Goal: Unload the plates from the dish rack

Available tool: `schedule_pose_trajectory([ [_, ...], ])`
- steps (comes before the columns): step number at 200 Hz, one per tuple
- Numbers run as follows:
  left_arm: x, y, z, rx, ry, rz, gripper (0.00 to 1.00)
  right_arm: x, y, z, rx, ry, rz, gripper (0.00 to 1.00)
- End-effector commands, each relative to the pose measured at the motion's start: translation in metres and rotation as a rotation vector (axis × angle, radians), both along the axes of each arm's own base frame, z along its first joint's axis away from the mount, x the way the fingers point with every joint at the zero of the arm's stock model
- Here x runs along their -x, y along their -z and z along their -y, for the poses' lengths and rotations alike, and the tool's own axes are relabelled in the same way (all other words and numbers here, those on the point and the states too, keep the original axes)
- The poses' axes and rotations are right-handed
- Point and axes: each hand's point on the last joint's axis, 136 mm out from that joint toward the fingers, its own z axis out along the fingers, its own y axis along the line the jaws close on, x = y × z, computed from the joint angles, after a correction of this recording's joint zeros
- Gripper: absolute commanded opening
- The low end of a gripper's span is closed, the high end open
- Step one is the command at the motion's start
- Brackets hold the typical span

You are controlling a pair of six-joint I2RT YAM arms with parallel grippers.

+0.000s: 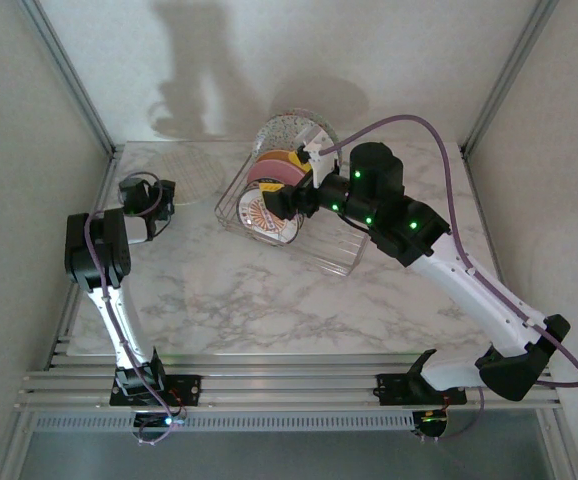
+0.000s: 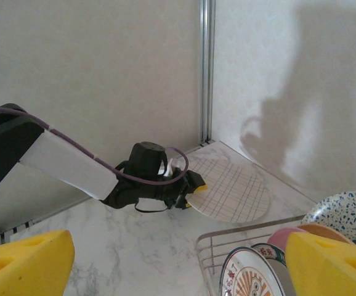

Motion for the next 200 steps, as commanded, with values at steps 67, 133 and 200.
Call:
schedule_pose_trajectory([
  [67, 0.021, 0.010, -0.002, -0.006, 0.008, -0.199, 0.63, -0.002, -0.012, 0.004, -0.026, 0.045, -0.007, 0.89],
  [133, 0.048, 0.017, 0.008, 0.050, 0.002, -0.340, 0.71, -0.008, -0.013, 0.013, -0.016, 0.105, 0.010, 0.89],
  [200, 0.064, 0.002, 0.019, 0.048, 0.021, -0.366, 0.81, -0.027, -0.017, 0.041, 0.009, 0.228, 0.031, 0.89],
])
